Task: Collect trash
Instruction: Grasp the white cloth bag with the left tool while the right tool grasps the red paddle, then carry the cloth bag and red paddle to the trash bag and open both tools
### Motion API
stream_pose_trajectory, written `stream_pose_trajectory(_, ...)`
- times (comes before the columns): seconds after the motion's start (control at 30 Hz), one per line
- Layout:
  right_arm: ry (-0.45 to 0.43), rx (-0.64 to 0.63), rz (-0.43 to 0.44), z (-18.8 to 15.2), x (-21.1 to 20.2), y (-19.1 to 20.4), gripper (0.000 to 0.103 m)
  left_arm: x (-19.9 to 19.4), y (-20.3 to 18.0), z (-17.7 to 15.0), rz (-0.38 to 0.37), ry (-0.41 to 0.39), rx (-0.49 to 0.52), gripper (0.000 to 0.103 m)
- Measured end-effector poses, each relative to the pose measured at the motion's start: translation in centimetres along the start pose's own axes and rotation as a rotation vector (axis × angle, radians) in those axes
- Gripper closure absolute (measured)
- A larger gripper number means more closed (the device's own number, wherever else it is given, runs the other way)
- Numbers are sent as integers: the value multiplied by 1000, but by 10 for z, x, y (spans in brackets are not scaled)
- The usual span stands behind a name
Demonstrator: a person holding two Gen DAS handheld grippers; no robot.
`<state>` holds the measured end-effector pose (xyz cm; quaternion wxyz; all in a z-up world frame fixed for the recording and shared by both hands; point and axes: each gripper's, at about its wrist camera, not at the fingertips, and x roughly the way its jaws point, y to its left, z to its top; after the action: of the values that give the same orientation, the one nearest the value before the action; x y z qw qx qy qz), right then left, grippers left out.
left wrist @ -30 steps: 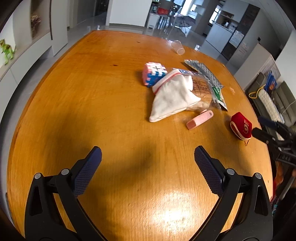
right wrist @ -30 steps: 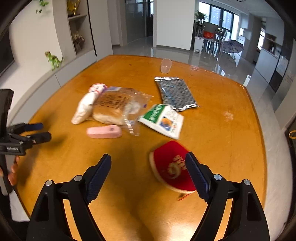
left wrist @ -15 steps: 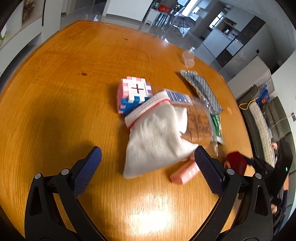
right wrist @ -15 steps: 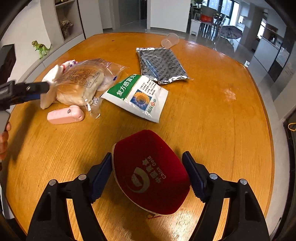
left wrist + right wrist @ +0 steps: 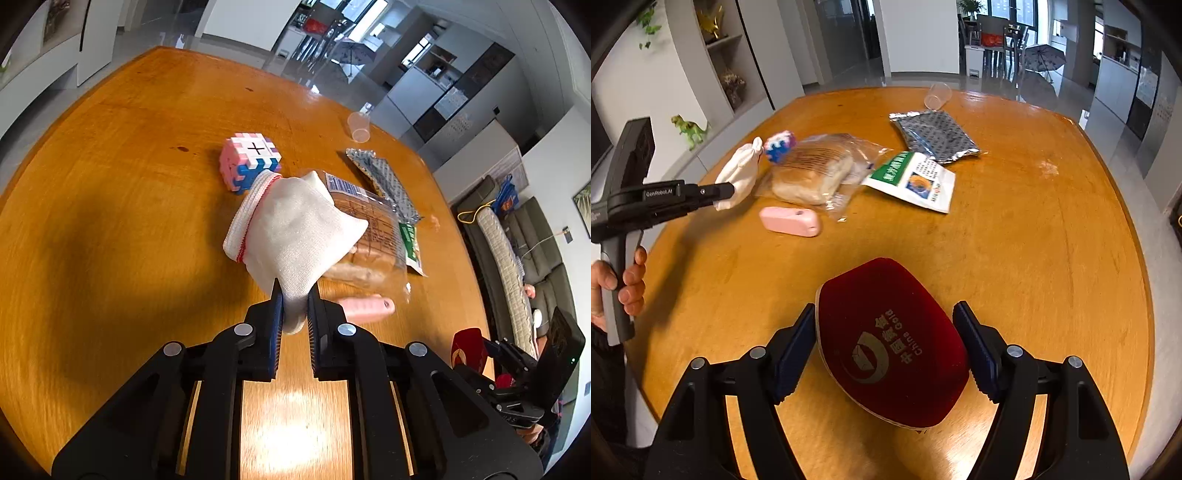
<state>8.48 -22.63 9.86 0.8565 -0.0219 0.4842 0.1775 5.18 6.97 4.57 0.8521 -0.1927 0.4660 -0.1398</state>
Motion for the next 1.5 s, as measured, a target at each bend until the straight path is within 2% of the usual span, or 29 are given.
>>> stream_pose_trajectory(0.17, -41, -16, 48, -10, -20, 28, 28, -35, -5, -21, 0, -51, 19, 92)
stream_pose_trajectory(0.4, -69, -62, 127, -31, -37, 88, 28, -92, 13, -62, 33, -130, 14, 92)
stream_pose_trajectory(0.73, -63, -197, 289, -56, -33, 211, 28, -169, 69, -120, 102, -219, -50, 92)
stream_pose_trajectory(0.93, -37, -302, 386, -73, -31, 289, 28, -222, 118, -160, 197, -290, -131, 92)
stream_pose_trajectory(1.2, 26, -461, 525, -102, -29, 396, 28, -281, 178, -219, 369, -354, -246, 92)
stream_pose_trajectory(1.5, 106, -627, 606, -139, -25, 493, 28, -329, 236, -279, 491, -391, -397, 92)
